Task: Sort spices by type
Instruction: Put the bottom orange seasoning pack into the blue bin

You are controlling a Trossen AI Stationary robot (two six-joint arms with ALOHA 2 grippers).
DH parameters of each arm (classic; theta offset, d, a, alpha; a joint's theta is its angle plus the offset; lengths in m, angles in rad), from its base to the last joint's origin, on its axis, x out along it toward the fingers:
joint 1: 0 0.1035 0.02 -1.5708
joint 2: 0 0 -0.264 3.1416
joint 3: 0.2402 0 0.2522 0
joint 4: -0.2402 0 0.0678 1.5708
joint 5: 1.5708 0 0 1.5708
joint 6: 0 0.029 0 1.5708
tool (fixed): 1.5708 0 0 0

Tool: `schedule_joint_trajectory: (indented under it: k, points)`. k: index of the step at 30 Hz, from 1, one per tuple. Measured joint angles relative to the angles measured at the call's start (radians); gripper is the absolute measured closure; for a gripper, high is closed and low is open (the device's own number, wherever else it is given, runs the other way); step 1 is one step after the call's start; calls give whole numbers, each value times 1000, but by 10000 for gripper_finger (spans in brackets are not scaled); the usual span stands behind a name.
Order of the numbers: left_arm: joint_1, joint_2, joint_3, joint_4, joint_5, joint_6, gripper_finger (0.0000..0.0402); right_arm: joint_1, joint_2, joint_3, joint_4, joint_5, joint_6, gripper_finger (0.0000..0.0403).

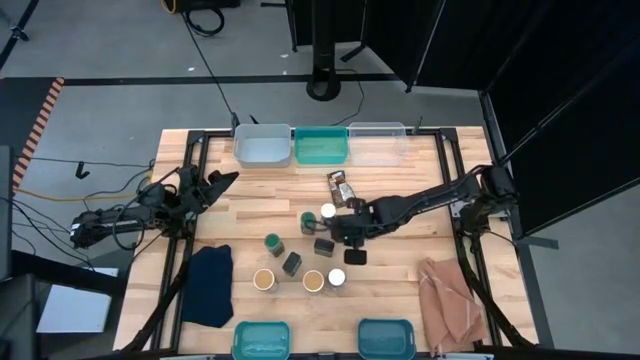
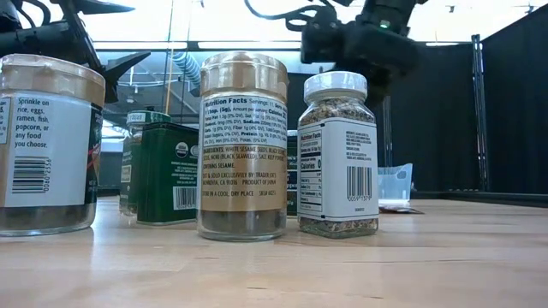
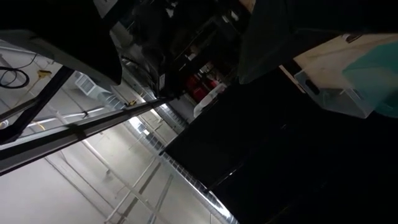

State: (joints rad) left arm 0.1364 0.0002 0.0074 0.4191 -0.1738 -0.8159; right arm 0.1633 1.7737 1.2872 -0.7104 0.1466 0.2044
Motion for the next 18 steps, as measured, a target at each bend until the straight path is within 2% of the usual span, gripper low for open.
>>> schedule_joint_trajectory:
  k: [7, 10, 14, 18]
  points:
    - [0, 0, 0, 0, 0, 2, 73, -34, 0, -9, 38, -7, -18, 158]
    - [0, 0, 0, 0, 0, 2, 73, -43, 0, -25, 38, 10, -24, 114]
    - [0, 0, 0, 0, -1, 3, 73, -59, 0, -58, 55, 18, -26, 83]
    - [0, 0, 0, 0, -1, 3, 73, -87, 0, -106, 90, 19, -55, 77]
